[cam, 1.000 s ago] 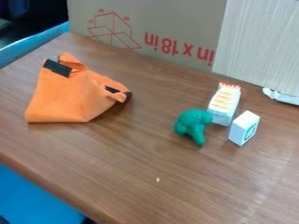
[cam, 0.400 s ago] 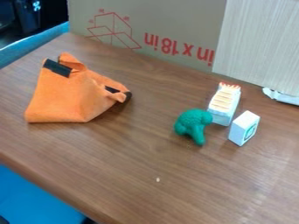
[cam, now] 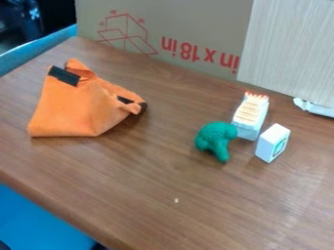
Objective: Unfold the cloth from top left to bottom left
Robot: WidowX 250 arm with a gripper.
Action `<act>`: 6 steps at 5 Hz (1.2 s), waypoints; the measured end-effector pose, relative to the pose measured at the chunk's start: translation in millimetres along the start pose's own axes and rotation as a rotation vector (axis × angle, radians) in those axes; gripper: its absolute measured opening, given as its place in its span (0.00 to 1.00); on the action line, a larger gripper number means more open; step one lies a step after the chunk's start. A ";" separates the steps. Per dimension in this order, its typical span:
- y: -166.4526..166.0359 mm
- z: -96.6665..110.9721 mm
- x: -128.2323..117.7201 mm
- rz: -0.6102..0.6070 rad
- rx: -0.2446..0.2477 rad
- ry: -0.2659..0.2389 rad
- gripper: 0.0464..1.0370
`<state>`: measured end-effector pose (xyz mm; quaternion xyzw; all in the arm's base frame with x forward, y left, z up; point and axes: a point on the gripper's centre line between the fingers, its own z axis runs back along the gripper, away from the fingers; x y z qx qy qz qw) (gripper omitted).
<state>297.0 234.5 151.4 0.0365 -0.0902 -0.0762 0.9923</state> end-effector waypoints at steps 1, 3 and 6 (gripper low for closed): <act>2.1 -5.9 6.0 -0.042 -0.047 0.005 0.96; 8.2 -26.6 6.1 -0.058 -0.101 0.022 0.96; 16.6 -56.2 7.9 -0.032 -0.072 0.038 0.96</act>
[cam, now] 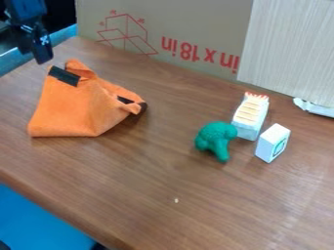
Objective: Unfold the cloth from top left to bottom left
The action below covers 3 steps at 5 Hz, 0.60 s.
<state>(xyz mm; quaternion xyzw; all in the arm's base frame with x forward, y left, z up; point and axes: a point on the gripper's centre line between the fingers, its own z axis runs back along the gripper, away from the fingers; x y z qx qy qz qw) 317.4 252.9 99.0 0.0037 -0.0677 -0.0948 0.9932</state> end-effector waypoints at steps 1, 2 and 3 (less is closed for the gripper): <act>-4.5 -13.7 4.1 0.005 -0.017 0.039 0.96; -8.5 -14.5 10.5 0.004 -0.043 0.070 0.96; -13.0 -18.7 12.8 0.013 -0.064 0.089 0.96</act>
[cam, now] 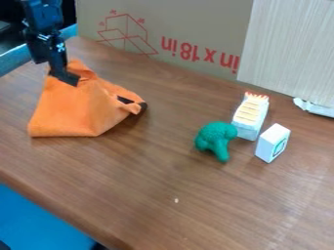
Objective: Unfold the cloth from top left to bottom left
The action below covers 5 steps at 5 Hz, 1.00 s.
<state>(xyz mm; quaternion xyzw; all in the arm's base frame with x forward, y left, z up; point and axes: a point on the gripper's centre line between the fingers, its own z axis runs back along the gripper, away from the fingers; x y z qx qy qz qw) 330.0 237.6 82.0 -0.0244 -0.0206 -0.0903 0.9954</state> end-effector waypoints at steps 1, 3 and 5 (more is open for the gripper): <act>-2.6 -6.1 6.2 0.006 0.009 0.004 0.96; -1.3 -15.7 7.2 0.030 0.022 0.027 0.67; 0.2 -12.7 7.6 0.050 0.015 0.042 0.14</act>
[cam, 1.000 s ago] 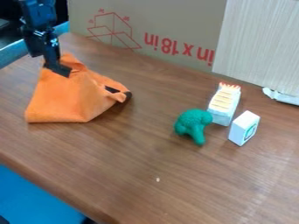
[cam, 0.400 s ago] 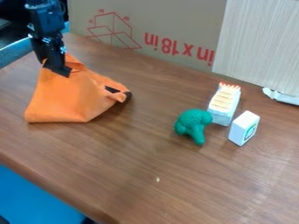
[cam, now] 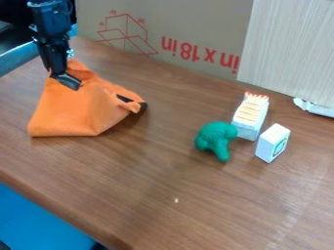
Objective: Unfold the cloth from top left to bottom left
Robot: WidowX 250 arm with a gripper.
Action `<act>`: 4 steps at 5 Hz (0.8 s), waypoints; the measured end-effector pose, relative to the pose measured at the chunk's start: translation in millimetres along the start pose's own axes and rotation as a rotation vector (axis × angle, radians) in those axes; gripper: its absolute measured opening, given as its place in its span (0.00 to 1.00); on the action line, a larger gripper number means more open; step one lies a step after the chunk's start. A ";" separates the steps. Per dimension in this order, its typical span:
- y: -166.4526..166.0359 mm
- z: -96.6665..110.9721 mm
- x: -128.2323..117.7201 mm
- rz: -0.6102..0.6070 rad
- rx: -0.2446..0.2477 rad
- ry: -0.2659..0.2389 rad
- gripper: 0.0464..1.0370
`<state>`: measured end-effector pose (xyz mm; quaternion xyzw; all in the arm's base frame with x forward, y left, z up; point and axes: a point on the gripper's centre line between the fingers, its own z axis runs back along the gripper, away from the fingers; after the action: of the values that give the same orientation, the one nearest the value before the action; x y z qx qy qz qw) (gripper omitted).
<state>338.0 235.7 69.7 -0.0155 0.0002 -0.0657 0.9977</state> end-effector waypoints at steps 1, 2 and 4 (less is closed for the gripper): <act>-2.3 8.0 1.7 -0.006 -0.029 -0.005 0.02; -1.7 17.1 -1.5 -0.010 -0.065 -0.007 0.01; -8.5 35.7 -25.8 -0.084 -0.120 -0.052 0.00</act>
<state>311.3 231.8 105.6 -0.0767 -0.0223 -0.1070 0.9911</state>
